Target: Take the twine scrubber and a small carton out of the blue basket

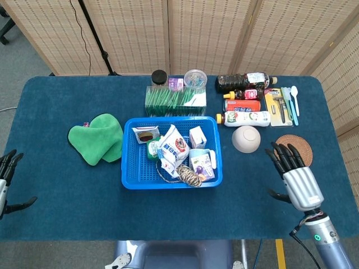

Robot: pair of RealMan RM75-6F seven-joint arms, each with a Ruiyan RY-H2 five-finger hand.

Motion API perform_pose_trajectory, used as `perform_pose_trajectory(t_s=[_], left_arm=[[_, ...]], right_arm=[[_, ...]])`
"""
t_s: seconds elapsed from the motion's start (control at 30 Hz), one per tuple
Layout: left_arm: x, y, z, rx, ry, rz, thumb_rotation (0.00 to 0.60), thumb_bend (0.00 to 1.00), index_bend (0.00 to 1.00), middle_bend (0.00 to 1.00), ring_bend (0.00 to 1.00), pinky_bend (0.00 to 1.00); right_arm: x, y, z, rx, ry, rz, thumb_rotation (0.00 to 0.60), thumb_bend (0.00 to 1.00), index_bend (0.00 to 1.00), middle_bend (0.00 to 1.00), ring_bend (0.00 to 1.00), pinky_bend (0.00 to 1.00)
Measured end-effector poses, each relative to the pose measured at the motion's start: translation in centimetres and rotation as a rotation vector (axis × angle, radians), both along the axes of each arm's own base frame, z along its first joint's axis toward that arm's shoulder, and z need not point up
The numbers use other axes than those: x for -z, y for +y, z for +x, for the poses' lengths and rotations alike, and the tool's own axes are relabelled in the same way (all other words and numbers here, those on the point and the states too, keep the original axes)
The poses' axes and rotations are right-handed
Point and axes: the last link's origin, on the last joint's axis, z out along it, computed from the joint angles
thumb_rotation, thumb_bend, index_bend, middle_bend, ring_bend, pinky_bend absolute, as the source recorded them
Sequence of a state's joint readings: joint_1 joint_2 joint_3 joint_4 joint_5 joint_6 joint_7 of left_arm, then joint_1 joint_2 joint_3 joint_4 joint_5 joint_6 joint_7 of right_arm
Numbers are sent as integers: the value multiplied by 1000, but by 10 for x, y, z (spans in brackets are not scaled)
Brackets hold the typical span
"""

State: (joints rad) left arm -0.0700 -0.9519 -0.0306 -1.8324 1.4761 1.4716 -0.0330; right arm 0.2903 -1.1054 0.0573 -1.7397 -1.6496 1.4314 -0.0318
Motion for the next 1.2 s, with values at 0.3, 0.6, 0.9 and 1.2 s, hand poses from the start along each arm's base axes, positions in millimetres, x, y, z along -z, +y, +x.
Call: perform_pose_trajectory(t_s=[0.3,0.6,0.9,1.2], left_arm=[[-3,0,0,-3,-13,6,600,0,0,0,0,0],[-4,2,-1,-7,-19,3,600,0,0,0,0,0],[-5,0,-1,-8,-20,6,600,0,0,0,0,0],[-3,-3,1,1,-8,-3,600,0,0,0,0,0]], right_arm=[[27,-26,65,-115,-5,234,600,0,0,0,0,70],[59,-39,112,-166,30,310,600,0,9,4,0,184],[88,-37,145,-202,77,356,600,0,49,35,22,244],[116,-33,163,-217,107,393,600,0,97,79,64,284]])
